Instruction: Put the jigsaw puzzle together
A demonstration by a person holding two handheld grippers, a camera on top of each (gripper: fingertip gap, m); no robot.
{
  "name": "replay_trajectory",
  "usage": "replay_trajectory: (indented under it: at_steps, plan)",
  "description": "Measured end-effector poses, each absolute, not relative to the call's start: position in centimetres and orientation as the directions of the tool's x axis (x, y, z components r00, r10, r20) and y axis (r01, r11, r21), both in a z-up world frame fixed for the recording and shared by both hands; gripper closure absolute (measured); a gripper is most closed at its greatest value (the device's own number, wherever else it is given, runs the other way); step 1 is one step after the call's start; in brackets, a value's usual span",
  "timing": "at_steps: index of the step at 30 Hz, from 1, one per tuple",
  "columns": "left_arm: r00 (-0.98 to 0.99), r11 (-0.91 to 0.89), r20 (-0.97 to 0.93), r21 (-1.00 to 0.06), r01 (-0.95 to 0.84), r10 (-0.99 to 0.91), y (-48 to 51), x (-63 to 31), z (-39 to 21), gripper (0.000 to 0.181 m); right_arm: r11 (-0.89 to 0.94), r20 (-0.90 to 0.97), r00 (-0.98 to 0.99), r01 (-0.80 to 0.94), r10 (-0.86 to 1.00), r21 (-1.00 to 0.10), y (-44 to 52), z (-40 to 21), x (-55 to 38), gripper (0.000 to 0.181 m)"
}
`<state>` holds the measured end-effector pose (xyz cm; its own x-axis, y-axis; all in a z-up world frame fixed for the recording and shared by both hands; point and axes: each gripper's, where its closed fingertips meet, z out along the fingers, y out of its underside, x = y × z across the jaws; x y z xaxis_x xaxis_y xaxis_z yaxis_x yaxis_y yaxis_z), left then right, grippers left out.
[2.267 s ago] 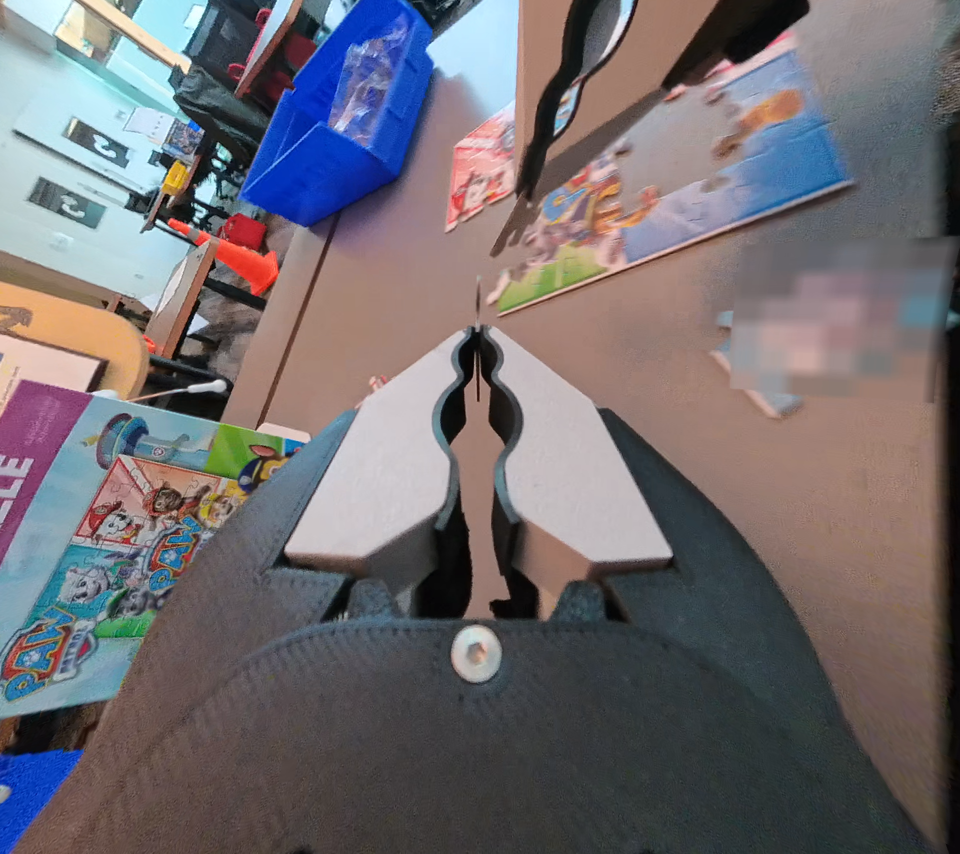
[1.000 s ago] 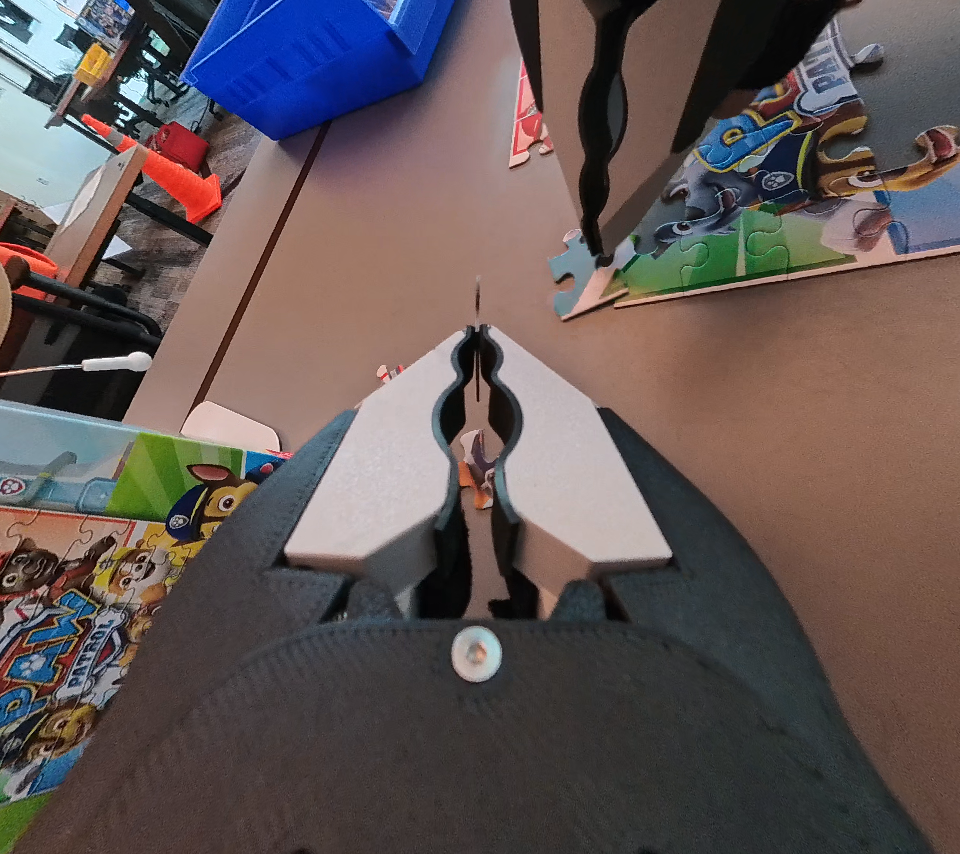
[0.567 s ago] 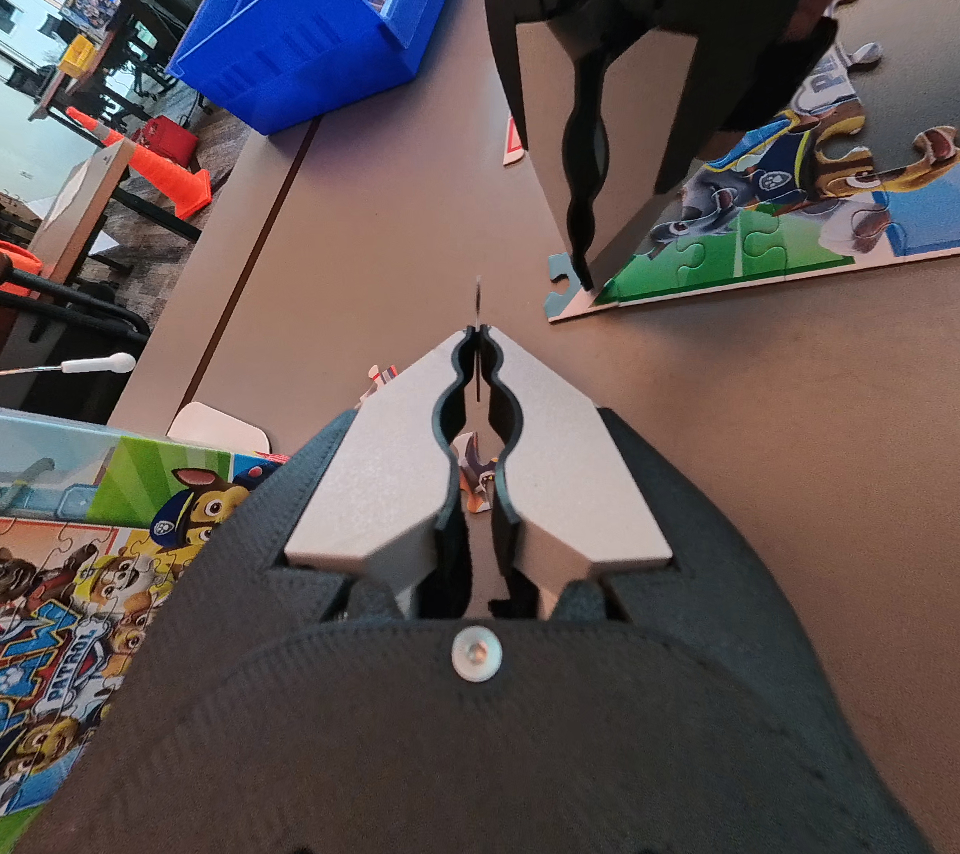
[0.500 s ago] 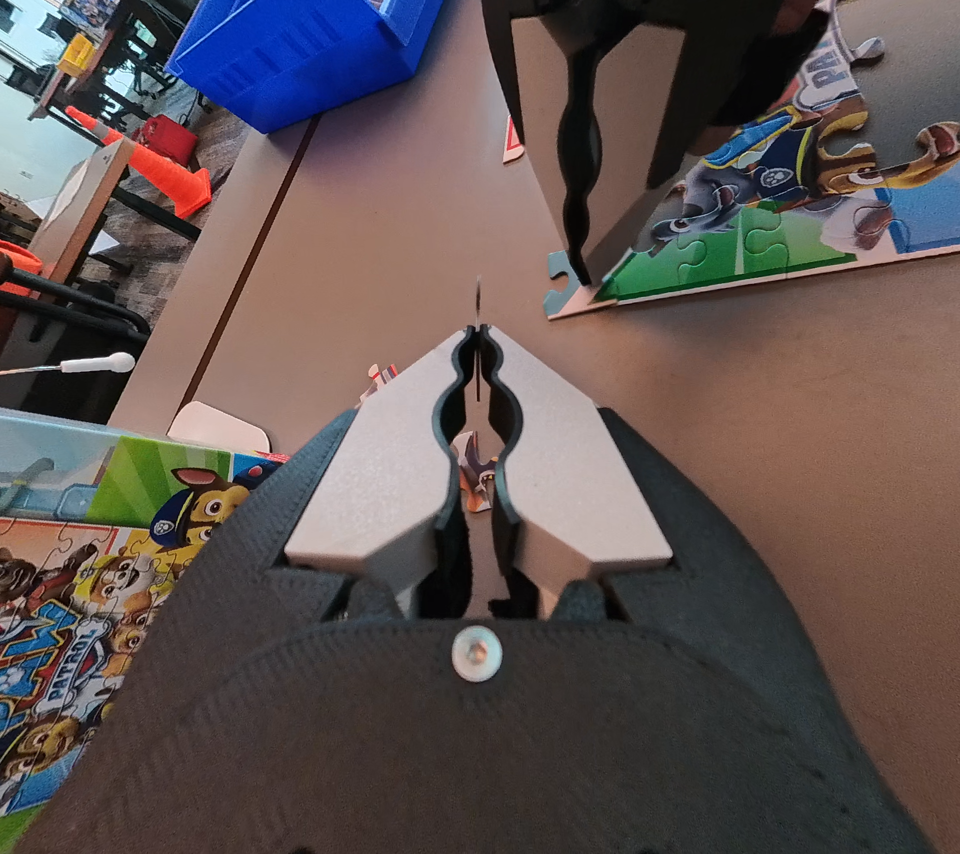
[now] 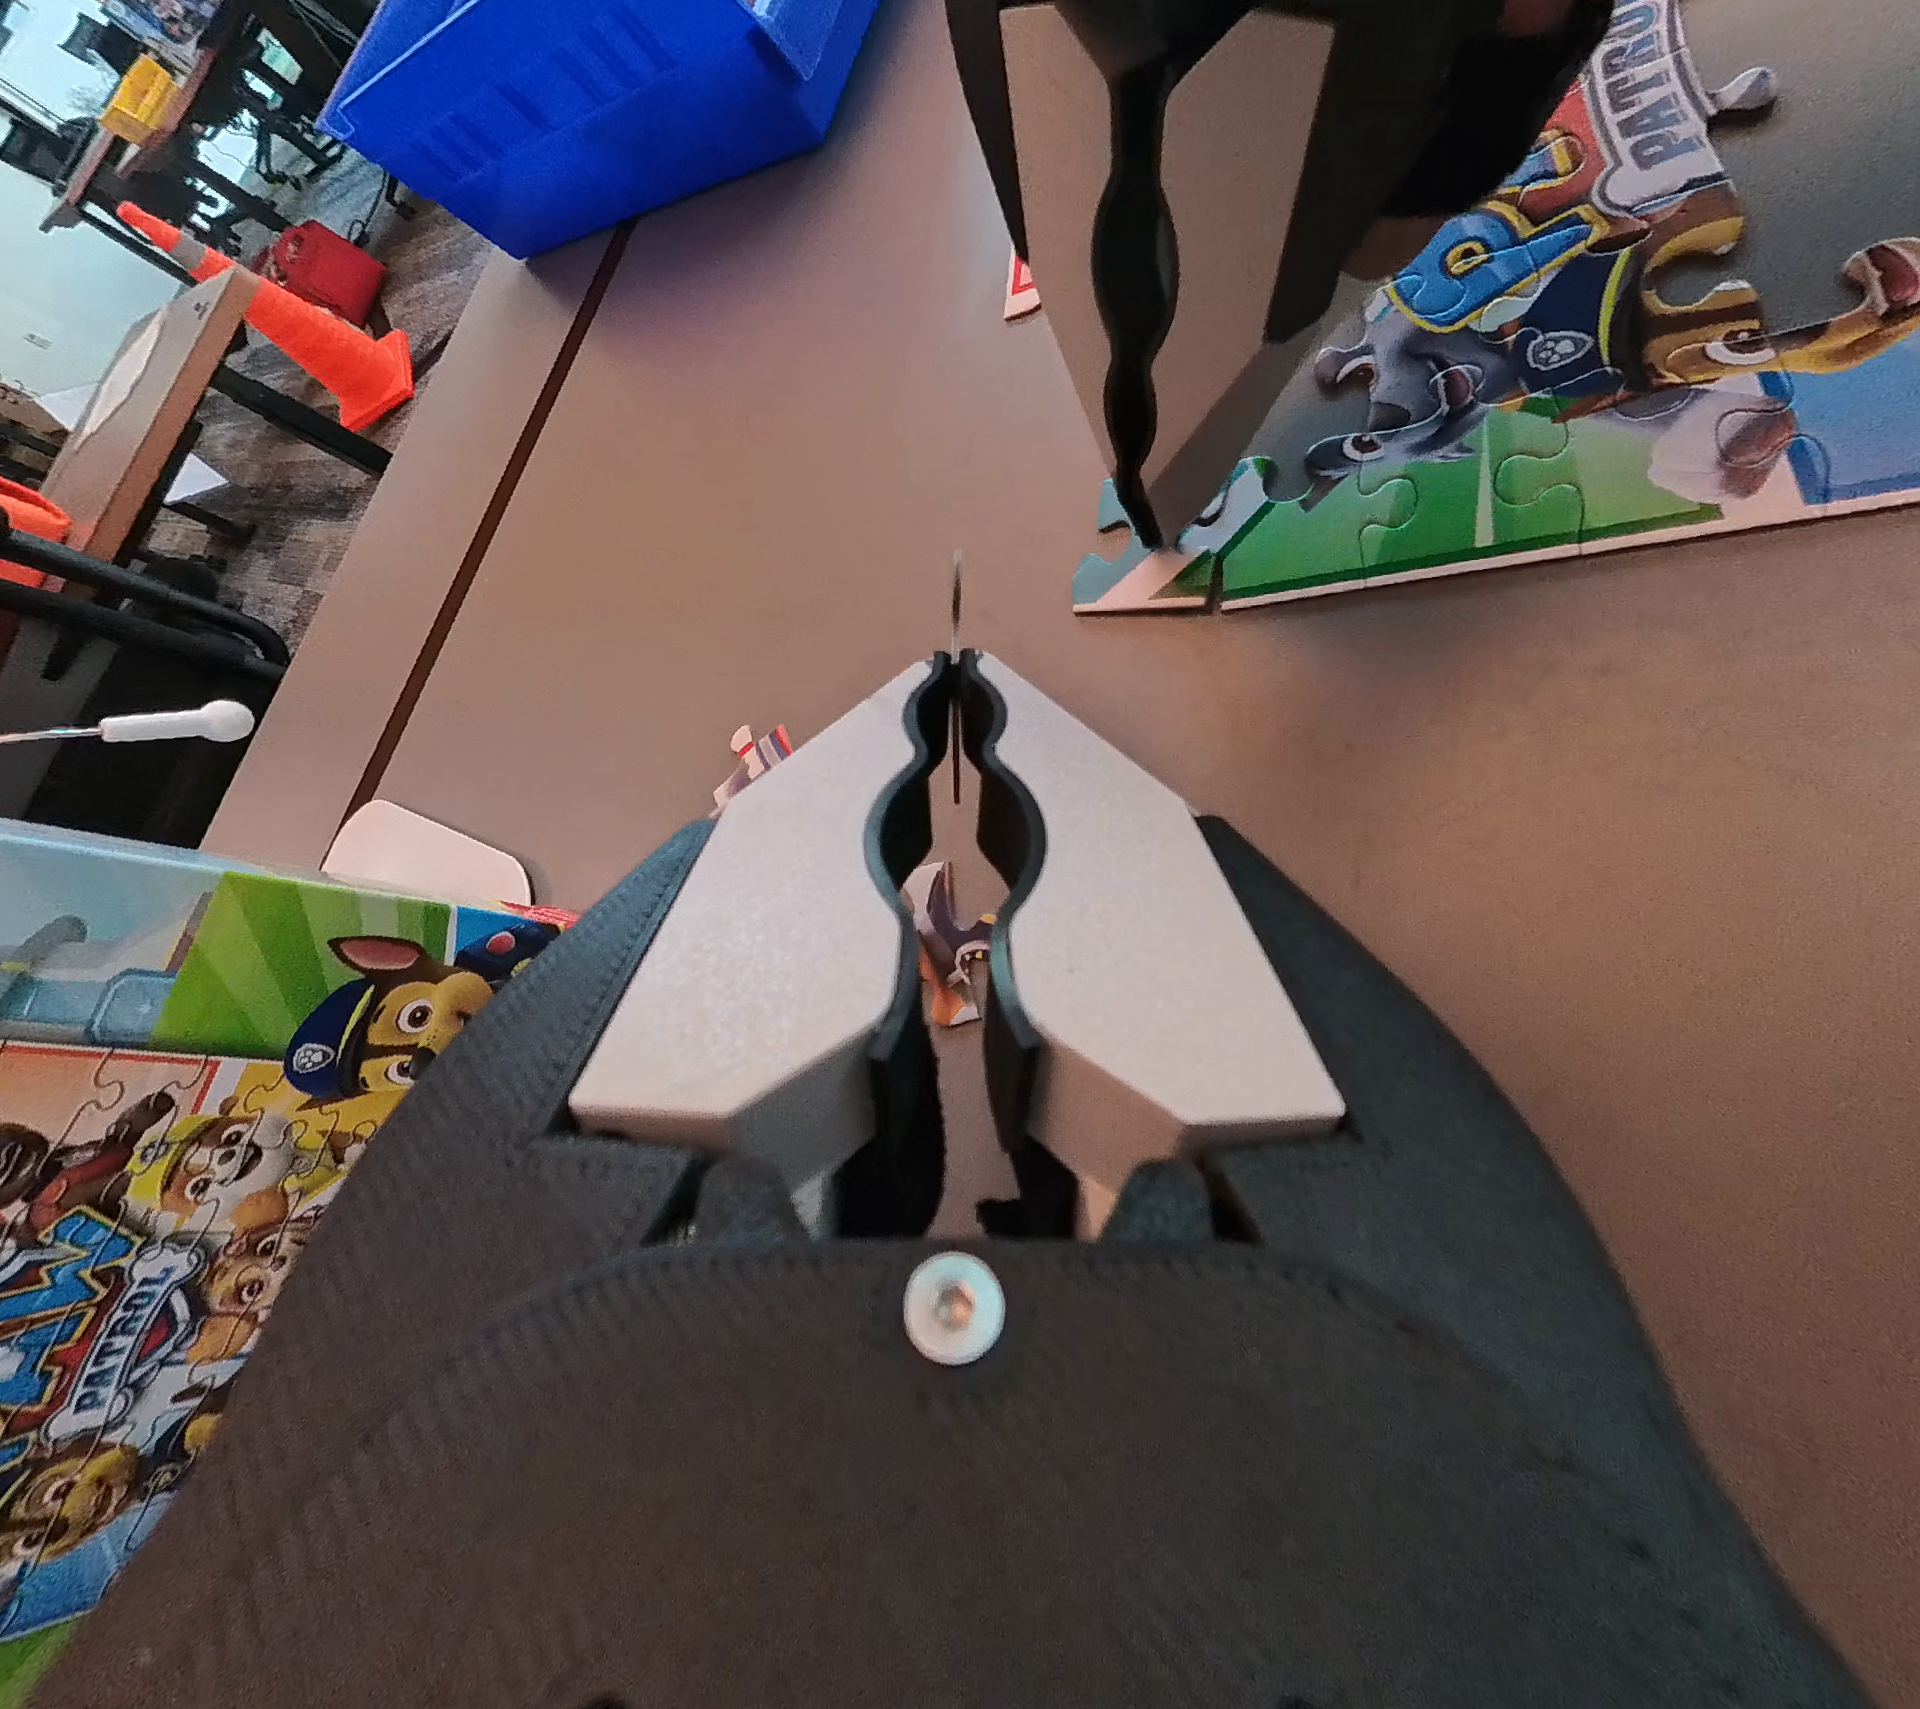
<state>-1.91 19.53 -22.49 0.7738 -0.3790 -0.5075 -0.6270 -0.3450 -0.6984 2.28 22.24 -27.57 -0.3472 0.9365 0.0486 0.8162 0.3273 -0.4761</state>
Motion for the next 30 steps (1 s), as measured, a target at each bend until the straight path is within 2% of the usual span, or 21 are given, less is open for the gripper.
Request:
replay_trajectory:
  at_steps: [7, 10, 14, 16, 18, 20, 22, 23, 24, 26, 28, 30]
  plan:
    - [0.774, -0.346, -0.505, -0.698, -0.627, -0.383, 19.6, -1.9, -22.6, 0.181, 0.351, 0.069, -0.373, 0.774, 0.925, -0.527, 21.6, -26.8, 2.0, 0.181]
    - [0.772, -0.347, -0.507, -0.695, -0.630, -0.384, 19.6, -1.8, -22.7, 0.181, 0.383, 0.085, -0.394, 0.784, 0.915, -0.489, 21.6, -27.6, 2.1, 0.181]
    - [0.766, -0.339, -0.518, -0.692, -0.637, -0.381, 19.7, -1.8, -22.7, 0.181, 0.377, 0.087, -0.387, 0.785, 0.918, -0.492, 22.0, -27.4, 2.1, 0.181]
    - [0.762, -0.336, -0.520, -0.690, -0.641, -0.385, 19.7, -1.7, -22.7, 0.181, 0.363, 0.087, -0.382, 0.746, 0.920, -0.559, 21.7, -26.3, 1.6, 0.181]
    - [0.754, -0.332, -0.526, -0.683, -0.650, -0.393, 19.9, -1.6, -23.0, 0.181, 0.369, 0.085, -0.383, 0.774, 0.920, -0.515, 22.0, -27.4, 2.1, 0.181]
    - [0.729, -0.315, -0.553, -0.664, -0.678, -0.405, 20.1, -1.3, -23.1, 0.181, 0.357, 0.095, -0.370, 0.747, 0.924, -0.561, 22.3, -26.2, 1.9, 0.181]
    - [0.699, -0.293, -0.583, -0.641, -0.709, -0.414, 20.4, -1.2, -23.1, 0.181, 0.392, 0.195, -0.360, 0.631, 0.912, -0.669, 22.6, -23.1, 0.9, 0.181]
    - [0.683, -0.277, -0.596, -0.633, -0.723, -0.423, 20.6, -0.9, -23.1, 0.181, 0.414, 0.244, -0.349, 0.592, 0.905, -0.692, 22.7, -22.1, 0.5, 0.174]
    - [0.662, -0.261, -0.613, -0.618, -0.742, -0.431, 20.9, -0.7, -23.1, 0.181, 0.454, 0.292, -0.354, 0.583, 0.888, -0.674, 22.9, -21.9, 0.4, 0.163]
    - [0.618, -0.244, -0.656, -0.575, -0.781, -0.433, 21.4, -0.7, -23.1, 0.181, 0.559, 0.380, -0.416, 0.526, 0.826, -0.640, 22.2, -21.9, 0.1, 0.160]
    - [0.594, -0.210, -0.670, -0.567, -0.797, -0.446, 21.7, -0.3, -23.0, 0.181, 0.640, 0.451, -0.456, 0.499, 0.767, -0.584, 22.1, -22.4, 0.1, 0.166]
    - [0.581, -0.196, -0.679, -0.560, -0.805, -0.448, 22.1, -0.3, -22.8, 0.181, 0.672, 0.488, -0.463, 0.483, 0.740, -0.561, 22.4, -22.7, -0.2, 0.181]
